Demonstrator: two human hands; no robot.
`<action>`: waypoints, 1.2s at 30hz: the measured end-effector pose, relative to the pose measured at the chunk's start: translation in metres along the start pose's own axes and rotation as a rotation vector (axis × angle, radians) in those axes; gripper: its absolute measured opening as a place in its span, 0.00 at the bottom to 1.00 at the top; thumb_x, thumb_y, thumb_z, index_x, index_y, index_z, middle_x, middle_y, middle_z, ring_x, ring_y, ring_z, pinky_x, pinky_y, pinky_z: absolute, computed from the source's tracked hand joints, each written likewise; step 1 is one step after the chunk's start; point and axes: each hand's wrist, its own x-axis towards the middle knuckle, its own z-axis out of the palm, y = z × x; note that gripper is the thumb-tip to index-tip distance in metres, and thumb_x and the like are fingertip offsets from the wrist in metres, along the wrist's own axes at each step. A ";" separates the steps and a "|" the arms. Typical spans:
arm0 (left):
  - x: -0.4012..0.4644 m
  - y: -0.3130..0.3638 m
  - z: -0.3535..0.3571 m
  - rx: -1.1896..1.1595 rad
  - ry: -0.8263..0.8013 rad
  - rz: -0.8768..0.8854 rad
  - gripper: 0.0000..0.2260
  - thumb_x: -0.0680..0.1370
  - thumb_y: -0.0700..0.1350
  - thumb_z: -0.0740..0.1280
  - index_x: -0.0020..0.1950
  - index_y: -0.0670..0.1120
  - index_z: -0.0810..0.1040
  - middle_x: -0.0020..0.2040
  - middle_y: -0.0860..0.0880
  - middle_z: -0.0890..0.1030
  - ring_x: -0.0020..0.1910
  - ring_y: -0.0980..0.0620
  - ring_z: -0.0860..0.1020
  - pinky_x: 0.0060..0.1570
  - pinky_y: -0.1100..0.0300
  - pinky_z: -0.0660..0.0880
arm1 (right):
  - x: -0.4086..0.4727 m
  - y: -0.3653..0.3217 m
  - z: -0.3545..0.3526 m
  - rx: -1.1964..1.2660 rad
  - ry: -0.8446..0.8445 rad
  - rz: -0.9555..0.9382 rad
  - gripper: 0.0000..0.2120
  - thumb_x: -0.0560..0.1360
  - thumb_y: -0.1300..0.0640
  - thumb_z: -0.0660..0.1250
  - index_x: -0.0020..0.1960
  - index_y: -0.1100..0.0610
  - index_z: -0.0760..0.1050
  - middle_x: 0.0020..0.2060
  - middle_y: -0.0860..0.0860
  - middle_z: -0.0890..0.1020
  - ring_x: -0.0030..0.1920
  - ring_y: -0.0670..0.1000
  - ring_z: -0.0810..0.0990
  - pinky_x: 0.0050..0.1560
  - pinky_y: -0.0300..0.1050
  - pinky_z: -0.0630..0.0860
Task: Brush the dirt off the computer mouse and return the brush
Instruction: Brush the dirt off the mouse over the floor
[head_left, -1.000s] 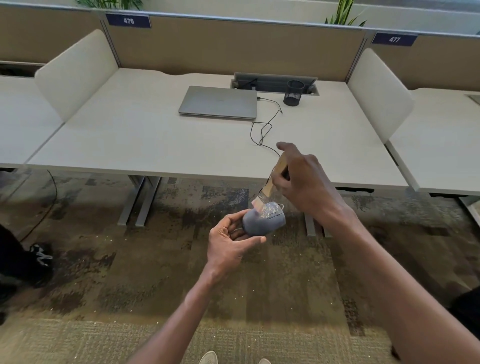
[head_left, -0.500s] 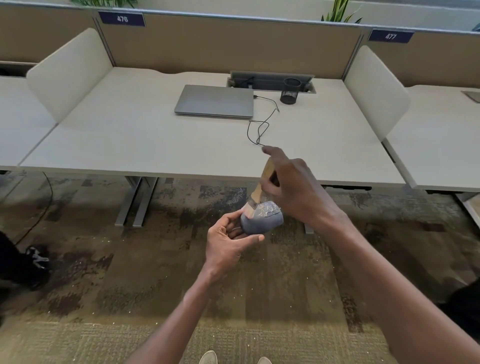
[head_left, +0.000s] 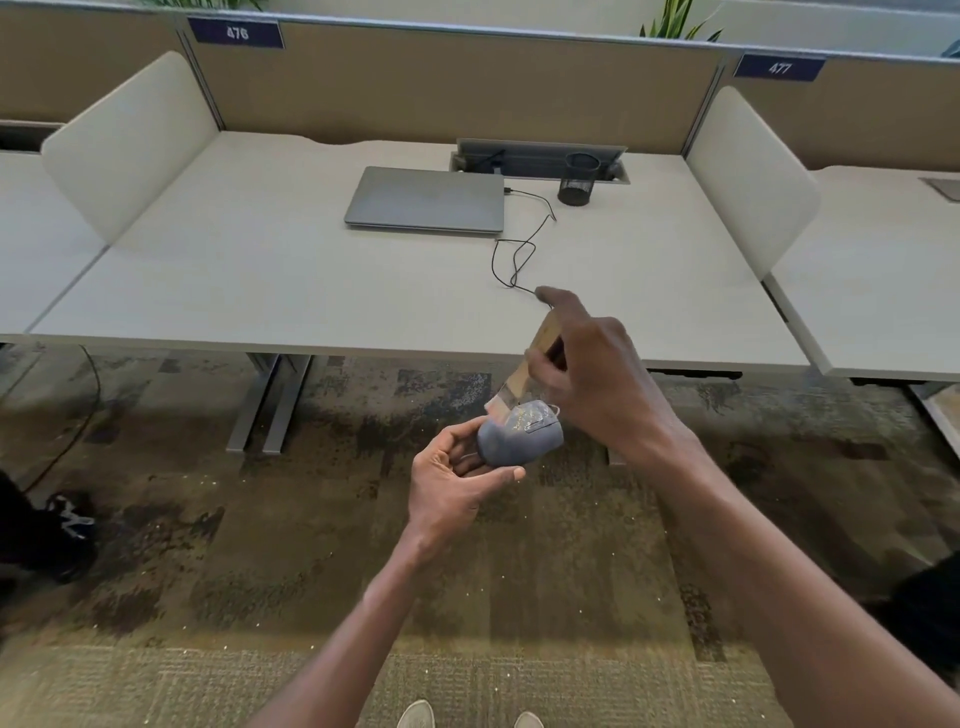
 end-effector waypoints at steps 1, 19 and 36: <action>0.001 0.001 0.000 -0.005 0.001 -0.003 0.31 0.61 0.37 0.86 0.61 0.52 0.82 0.56 0.48 0.88 0.57 0.49 0.86 0.52 0.60 0.83 | -0.002 0.000 0.000 0.017 -0.030 -0.016 0.28 0.78 0.61 0.68 0.76 0.60 0.64 0.33 0.52 0.81 0.33 0.53 0.79 0.38 0.44 0.75; 0.001 0.006 -0.005 -0.021 -0.026 -0.009 0.32 0.59 0.39 0.85 0.61 0.49 0.81 0.55 0.52 0.88 0.56 0.52 0.87 0.52 0.62 0.83 | 0.008 0.038 -0.013 0.127 -0.005 0.069 0.27 0.79 0.60 0.70 0.75 0.56 0.66 0.36 0.55 0.83 0.36 0.55 0.84 0.42 0.55 0.82; 0.000 0.004 -0.009 -0.043 -0.038 -0.034 0.32 0.61 0.36 0.83 0.63 0.46 0.80 0.56 0.49 0.88 0.57 0.49 0.86 0.51 0.61 0.83 | 0.008 0.047 -0.001 0.164 0.023 0.080 0.25 0.78 0.60 0.72 0.71 0.56 0.67 0.38 0.51 0.84 0.39 0.50 0.86 0.45 0.51 0.83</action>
